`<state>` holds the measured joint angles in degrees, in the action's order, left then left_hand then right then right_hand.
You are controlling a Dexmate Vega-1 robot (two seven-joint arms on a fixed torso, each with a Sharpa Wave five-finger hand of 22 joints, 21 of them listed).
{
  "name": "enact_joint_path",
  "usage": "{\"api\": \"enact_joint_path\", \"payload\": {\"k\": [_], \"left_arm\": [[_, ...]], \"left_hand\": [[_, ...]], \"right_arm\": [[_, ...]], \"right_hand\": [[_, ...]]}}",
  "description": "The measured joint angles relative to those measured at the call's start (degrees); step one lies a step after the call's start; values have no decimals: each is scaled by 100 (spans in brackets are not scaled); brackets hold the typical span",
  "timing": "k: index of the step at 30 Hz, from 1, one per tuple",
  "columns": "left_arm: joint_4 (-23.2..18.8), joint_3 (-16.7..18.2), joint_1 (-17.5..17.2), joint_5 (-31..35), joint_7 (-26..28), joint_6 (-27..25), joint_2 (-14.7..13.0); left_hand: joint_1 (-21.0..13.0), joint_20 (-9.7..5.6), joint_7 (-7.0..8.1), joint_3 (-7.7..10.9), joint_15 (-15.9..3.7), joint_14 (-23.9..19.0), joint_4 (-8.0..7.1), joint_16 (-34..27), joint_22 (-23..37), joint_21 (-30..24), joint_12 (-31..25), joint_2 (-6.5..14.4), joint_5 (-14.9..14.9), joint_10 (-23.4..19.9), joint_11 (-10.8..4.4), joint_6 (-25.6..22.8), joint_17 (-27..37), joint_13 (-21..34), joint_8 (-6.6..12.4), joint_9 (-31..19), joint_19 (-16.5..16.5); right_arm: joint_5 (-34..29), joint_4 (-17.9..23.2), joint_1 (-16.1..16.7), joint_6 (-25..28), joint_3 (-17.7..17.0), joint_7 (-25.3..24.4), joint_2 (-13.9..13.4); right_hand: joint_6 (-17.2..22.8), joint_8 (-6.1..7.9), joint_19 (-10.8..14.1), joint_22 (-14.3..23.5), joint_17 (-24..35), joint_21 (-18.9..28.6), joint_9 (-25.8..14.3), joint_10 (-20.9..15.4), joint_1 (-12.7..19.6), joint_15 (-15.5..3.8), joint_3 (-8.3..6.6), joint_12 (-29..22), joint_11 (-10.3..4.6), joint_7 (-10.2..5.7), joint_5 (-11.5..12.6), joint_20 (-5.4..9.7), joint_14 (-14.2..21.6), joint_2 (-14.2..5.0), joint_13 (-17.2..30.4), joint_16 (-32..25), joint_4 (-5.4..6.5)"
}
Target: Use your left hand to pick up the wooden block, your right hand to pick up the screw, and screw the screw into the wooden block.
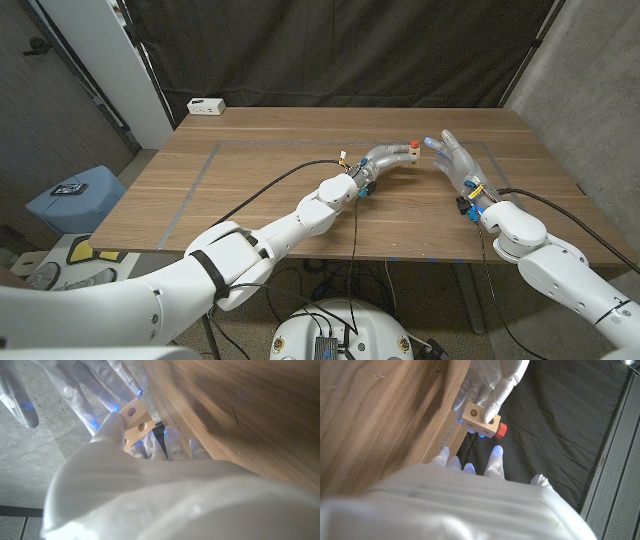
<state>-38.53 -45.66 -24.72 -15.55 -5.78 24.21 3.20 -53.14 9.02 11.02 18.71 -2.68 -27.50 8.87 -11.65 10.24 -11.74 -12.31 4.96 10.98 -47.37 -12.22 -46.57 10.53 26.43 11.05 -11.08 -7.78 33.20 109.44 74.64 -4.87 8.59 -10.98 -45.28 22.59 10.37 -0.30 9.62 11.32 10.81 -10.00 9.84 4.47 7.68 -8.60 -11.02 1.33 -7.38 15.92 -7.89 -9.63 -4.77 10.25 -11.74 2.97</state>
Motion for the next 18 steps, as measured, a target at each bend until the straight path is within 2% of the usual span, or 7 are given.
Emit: {"api": "enact_joint_path", "payload": {"k": [18], "left_arm": [[-154, -40, -47, 53, 68, -44, -24]], "left_hand": [[0, 0, -16, 0, 0, 0, -1, 0, 0, 0, 1, 0, -14, 0, 0, -23, 0, -4, 19, -30, 0]], "right_arm": [[52, -193, -175, -135, 127, 175, -2]], "right_hand": [[-51, 0, 0, 0, 0, 0, 0, 0, 0, 0, 0, 0, 0, 52, 0, 0, 0, 0, 0, 0, 0]]}}
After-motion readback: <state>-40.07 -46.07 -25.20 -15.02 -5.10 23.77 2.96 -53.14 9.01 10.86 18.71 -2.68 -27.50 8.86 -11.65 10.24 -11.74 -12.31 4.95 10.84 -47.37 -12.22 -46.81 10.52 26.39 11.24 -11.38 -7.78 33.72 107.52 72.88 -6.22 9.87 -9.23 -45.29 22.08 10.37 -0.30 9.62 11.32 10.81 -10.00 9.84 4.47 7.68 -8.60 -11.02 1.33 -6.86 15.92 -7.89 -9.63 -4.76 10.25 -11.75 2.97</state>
